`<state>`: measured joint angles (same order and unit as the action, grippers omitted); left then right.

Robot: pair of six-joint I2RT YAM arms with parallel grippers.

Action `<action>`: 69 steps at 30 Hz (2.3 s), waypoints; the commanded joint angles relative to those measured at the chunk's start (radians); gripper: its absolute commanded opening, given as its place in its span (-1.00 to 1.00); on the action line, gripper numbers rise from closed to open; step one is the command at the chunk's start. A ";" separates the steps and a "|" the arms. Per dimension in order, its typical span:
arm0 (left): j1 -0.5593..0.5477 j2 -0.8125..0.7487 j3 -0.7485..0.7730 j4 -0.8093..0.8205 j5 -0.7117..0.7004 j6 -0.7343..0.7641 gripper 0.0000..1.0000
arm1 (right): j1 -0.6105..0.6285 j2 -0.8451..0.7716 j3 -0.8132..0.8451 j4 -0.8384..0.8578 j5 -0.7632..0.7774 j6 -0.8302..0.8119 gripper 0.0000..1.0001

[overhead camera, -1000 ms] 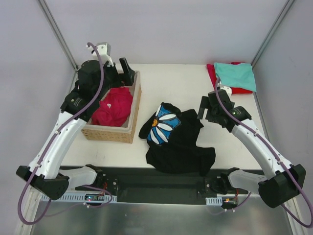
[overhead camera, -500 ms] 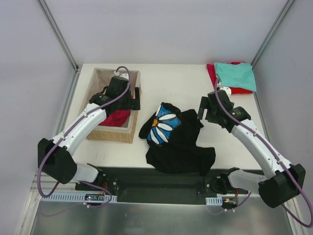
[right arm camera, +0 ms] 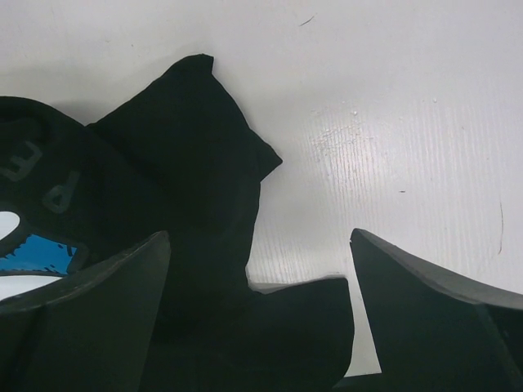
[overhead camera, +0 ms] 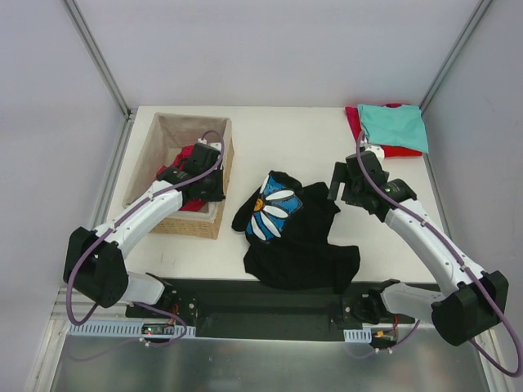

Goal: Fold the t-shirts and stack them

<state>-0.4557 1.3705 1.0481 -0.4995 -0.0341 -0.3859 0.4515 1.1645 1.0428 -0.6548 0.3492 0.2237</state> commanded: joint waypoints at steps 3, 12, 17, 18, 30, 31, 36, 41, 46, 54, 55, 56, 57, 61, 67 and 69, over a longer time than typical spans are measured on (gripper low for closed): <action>0.000 0.002 -0.005 -0.043 -0.047 0.005 -1.00 | 0.006 0.004 -0.030 0.041 -0.013 0.005 0.93; 0.171 0.012 0.099 -0.154 -0.103 0.143 -1.00 | 0.006 0.027 -0.047 0.082 -0.038 0.016 0.93; 0.298 0.117 0.246 -0.174 -0.041 0.264 -1.00 | 0.007 0.078 -0.033 0.116 -0.070 0.026 0.93; 0.319 0.143 0.269 -0.175 -0.047 0.286 -1.00 | 0.007 0.090 -0.030 0.121 -0.076 0.028 0.93; 0.419 0.547 0.590 -0.162 -0.004 0.413 -1.00 | 0.007 0.136 -0.012 0.141 -0.087 0.008 0.93; 0.426 0.567 0.610 -0.163 -0.006 0.429 -1.00 | 0.007 0.141 -0.012 0.145 -0.107 0.011 0.93; 0.518 0.654 0.681 -0.157 0.072 0.446 -1.00 | 0.009 0.161 -0.006 0.156 -0.141 0.006 0.93; 0.601 0.716 0.717 -0.146 0.114 0.430 -1.00 | 0.009 0.167 -0.012 0.161 -0.167 0.005 0.93; 0.631 0.751 0.795 -0.137 0.086 0.433 -1.00 | 0.013 0.175 -0.015 0.162 -0.197 0.006 0.93; 0.652 0.782 0.898 -0.132 0.039 0.417 0.29 | 0.021 0.141 -0.017 0.153 -0.190 0.002 0.93; 0.655 0.765 0.902 -0.129 0.039 0.414 0.98 | 0.024 0.135 -0.015 0.153 -0.190 0.002 0.93; 0.654 0.751 0.896 -0.101 0.040 0.410 0.98 | 0.029 0.132 -0.015 0.153 -0.188 0.000 0.93; 0.654 0.712 0.889 -0.085 0.039 0.412 0.98 | 0.033 0.129 -0.015 0.153 -0.184 -0.001 0.93; 0.652 0.598 0.949 -0.044 0.048 0.389 0.99 | 0.052 0.120 -0.013 0.147 -0.165 -0.003 0.93; 0.569 0.382 1.017 -0.042 0.160 0.308 0.98 | 0.078 0.115 -0.021 0.133 -0.122 -0.012 0.93; 0.418 0.266 0.941 -0.040 0.012 0.341 0.99 | 0.082 0.118 -0.023 0.118 -0.101 -0.015 0.93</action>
<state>0.1574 1.9388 1.9945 -0.5957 0.0799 -0.0322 0.5220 1.3109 1.0027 -0.5114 0.1928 0.2256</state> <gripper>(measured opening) 0.991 0.964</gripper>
